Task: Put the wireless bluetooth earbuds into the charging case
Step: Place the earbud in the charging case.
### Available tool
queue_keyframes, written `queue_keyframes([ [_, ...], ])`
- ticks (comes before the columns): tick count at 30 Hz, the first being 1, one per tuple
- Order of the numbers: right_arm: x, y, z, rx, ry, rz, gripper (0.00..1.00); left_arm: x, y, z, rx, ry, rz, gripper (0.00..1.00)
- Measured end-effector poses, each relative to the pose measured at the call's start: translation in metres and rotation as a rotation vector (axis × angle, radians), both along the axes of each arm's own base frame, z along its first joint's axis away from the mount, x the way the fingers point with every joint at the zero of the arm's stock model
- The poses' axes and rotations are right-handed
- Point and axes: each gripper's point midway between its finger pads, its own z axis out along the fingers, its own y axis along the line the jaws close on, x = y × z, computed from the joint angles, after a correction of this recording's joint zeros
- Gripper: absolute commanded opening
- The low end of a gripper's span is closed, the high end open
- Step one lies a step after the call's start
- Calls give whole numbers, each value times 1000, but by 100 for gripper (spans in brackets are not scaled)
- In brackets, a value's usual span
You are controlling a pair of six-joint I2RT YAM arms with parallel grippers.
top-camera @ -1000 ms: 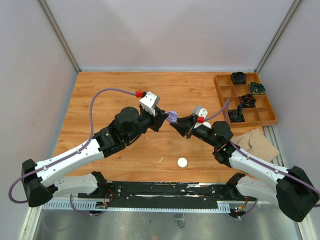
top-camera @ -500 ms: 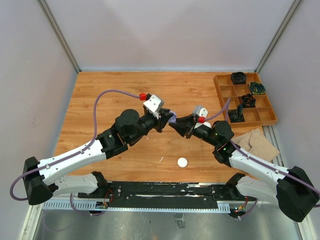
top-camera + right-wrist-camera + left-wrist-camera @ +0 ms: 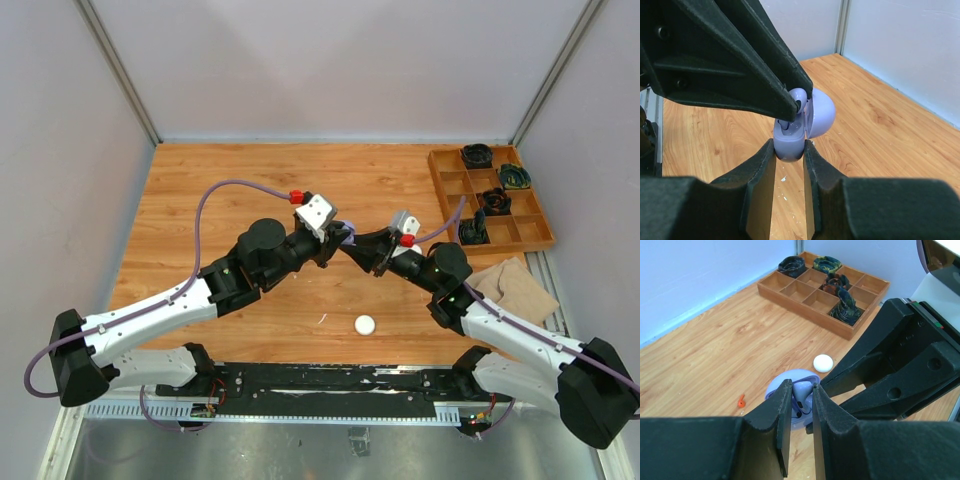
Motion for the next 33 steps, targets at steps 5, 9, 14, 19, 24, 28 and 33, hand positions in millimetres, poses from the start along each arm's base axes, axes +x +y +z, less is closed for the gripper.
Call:
queue_keyframes([
  [5,-1,-1,1,1,-2,-1,5,-1,-1,0,8,-8,-14,19],
  [9,-1,-1,2,3,-4,-1,5,-3,-3,-1,20,-19,-32,24],
  [14,-2,-2,4,5,-7,0,5,-5,-4,-4,33,-18,-48,41],
  [19,-3,-2,3,2,-4,-1,5,-8,-6,-4,29,-7,-62,57],
  [24,-3,-3,1,-4,2,-2,6,-11,-3,-5,19,19,-56,71],
  [28,-3,-2,1,-5,-1,-1,6,-13,5,-2,-2,56,-27,79],
  [33,-4,-2,1,-8,0,7,6,-13,18,5,-54,118,4,79],
])
